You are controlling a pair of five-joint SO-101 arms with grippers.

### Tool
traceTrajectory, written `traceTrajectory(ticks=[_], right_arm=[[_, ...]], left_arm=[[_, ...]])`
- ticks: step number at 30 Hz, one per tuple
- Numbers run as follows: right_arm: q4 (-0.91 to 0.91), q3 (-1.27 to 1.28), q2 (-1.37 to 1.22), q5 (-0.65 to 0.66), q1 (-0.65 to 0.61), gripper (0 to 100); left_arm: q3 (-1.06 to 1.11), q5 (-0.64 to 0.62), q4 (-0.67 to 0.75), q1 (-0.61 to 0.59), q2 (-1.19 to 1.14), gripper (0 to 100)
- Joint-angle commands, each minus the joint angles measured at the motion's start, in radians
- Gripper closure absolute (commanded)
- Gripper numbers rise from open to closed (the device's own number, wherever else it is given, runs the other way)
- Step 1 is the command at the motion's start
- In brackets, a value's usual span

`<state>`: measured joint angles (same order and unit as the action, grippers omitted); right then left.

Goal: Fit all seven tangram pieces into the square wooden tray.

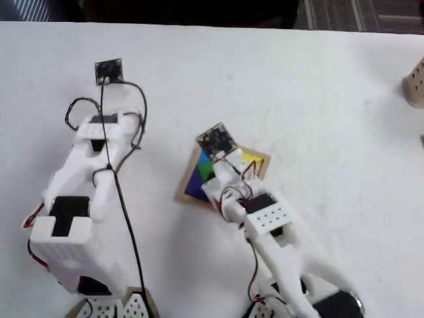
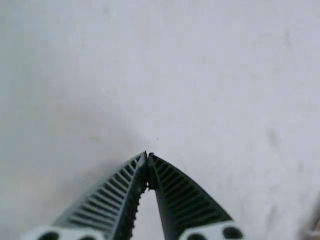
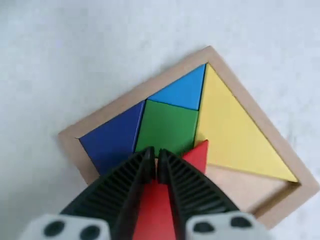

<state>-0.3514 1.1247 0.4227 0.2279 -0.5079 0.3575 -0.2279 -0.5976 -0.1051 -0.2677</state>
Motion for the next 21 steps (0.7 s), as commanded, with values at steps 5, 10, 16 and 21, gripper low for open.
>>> traceTrajectory(ticks=[5,10,16,21], right_arm=[[-0.145,-0.204,-0.142,-0.003,0.033,98.0],[-0.151,-0.204,-0.143,-0.003,0.050,98.1],[-0.151,-0.209,-0.143,-0.003,0.110,98.1],[-0.157,-0.204,-0.097,-0.003,0.197,98.1]], left_arm=[[-0.054,-0.005,-0.005,-0.005,0.005,98],[-0.054,-0.005,-0.005,-0.005,0.005,98],[-0.054,-0.005,-0.005,-0.005,0.005,98],[-0.054,-0.005,-0.005,-0.005,0.005,98]])
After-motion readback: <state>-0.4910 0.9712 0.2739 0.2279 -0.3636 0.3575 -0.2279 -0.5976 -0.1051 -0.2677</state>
